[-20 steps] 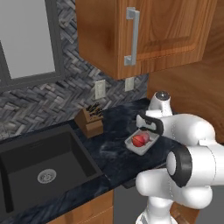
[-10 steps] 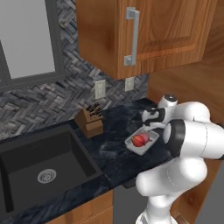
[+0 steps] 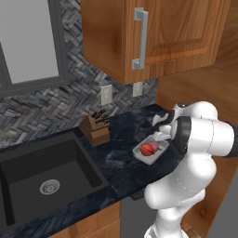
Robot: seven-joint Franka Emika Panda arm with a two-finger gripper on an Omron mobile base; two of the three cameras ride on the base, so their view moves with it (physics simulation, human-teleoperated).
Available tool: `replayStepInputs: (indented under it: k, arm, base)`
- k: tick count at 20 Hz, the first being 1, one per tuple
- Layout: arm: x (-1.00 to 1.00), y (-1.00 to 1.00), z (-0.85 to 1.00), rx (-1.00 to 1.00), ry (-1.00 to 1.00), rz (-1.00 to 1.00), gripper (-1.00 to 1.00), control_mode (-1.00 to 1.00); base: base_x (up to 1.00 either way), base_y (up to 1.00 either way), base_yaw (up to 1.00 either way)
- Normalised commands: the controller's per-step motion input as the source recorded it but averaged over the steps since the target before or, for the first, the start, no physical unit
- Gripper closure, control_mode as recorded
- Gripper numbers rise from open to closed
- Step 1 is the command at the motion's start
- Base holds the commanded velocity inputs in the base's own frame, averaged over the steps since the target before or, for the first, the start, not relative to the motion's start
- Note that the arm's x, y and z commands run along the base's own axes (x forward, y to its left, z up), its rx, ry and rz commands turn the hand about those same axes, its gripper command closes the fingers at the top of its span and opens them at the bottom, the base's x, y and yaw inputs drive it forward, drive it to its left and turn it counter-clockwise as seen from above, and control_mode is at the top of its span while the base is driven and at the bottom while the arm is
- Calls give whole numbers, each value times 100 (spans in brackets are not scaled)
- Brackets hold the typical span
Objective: Take the onion and onion out of the freezer and place them in the tupperware container on the counter. Then put the tupperware containing the vegetables back in the freezer.
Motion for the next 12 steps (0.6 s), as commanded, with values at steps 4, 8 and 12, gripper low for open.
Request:
replayStepInputs:
  k: [4, 8, 12]
  arm:
    - [19, -9, -25, 0, 6, 0, -100, -100]
    - [31, 0, -18, 0, 6, 0, -100, -100]
    - [19, 0, -14, 0, 5, 0, -100, -100]
  base:
    - [0, 0, 0]
    - [0, 0, 0]
    - [0, 0, 0]
